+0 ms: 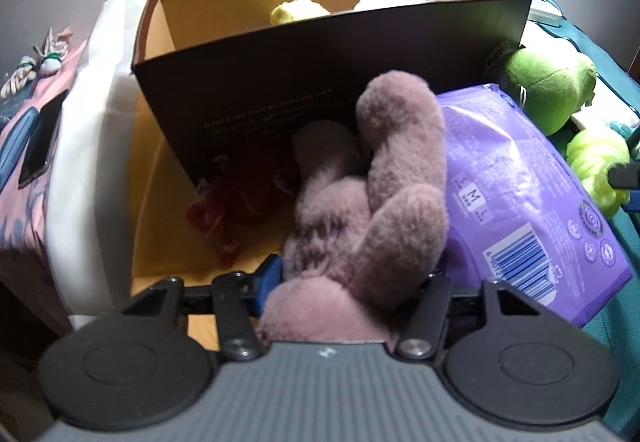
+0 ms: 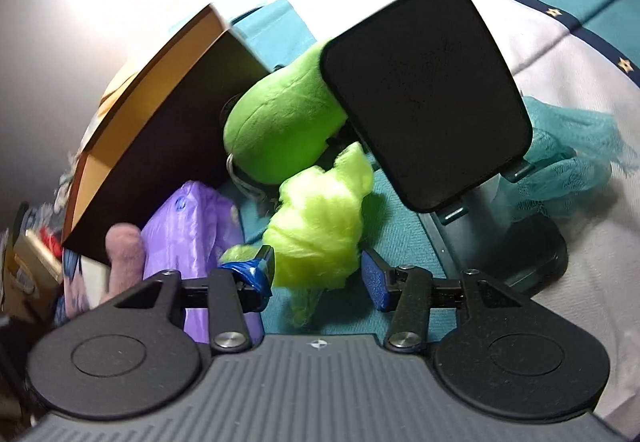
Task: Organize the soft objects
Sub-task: 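Lift the pink plush bunny and lime mesh puff over the box with both tools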
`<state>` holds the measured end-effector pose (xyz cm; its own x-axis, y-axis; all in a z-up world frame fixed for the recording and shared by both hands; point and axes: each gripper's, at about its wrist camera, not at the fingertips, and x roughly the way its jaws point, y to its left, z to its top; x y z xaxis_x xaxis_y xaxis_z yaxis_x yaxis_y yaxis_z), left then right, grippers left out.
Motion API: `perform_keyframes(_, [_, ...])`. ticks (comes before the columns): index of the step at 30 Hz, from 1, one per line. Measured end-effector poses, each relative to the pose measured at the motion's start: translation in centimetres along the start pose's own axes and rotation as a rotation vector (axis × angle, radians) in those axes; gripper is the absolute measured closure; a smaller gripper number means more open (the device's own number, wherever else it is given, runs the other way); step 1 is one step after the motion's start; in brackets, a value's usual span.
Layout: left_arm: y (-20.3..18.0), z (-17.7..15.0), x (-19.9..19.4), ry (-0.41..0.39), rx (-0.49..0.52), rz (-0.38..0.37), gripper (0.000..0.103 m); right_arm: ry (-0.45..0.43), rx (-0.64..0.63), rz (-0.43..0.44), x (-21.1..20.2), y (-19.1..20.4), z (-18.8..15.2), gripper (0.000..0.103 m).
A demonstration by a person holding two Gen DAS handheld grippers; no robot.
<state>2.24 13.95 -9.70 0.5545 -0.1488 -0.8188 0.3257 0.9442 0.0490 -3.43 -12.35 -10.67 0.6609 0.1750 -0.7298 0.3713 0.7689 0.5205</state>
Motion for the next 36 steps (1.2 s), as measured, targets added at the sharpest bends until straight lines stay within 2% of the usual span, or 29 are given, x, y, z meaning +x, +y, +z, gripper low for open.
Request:
perform_keyframes(4, [-0.1, -0.4, -0.8, -0.019, -0.003, 0.007, 0.048, -0.012, 0.026, 0.009, 1.1, 0.7, 0.0, 0.068])
perform_keyframes(10, [0.3, -1.0, -2.7, -0.049, -0.016, 0.000, 0.049, -0.015, 0.031, 0.021, 2.6, 0.9, -0.1, 0.067])
perform_keyframes(12, [0.5, -1.2, -3.6, -0.060, -0.027, -0.011, 0.049, -0.013, 0.026, 0.033, 2.5, 0.7, -0.1, 0.072])
perform_keyframes(18, [0.4, -1.7, -6.6, -0.100, -0.038, -0.046, 0.049, -0.002, -0.046, 0.081, 1.0, 0.6, -0.1, 0.079])
perform_keyframes(23, [0.5, -1.2, -9.2, -0.145, -0.063, -0.079, 0.049, 0.022, -0.118, 0.173, -1.7, 0.2, 0.1, 0.079])
perform_keyframes(29, [1.1, 1.3, -11.3, -0.226, -0.102, -0.111, 0.049, -0.001, -0.133, 0.294, -4.6, 0.8, 2.1, 0.079])
perform_keyframes(32, [1.8, 3.4, -12.0, -0.277, -0.123, -0.124, 0.049, -0.038, -0.140, 0.350, -6.0, 1.8, 4.3, 0.079])
perform_keyframes(36, [2.6, 6.6, -12.2, -0.329, -0.146, -0.119, 0.049, -0.115, -0.215, 0.398, -7.4, 4.6, 8.0, 0.079])
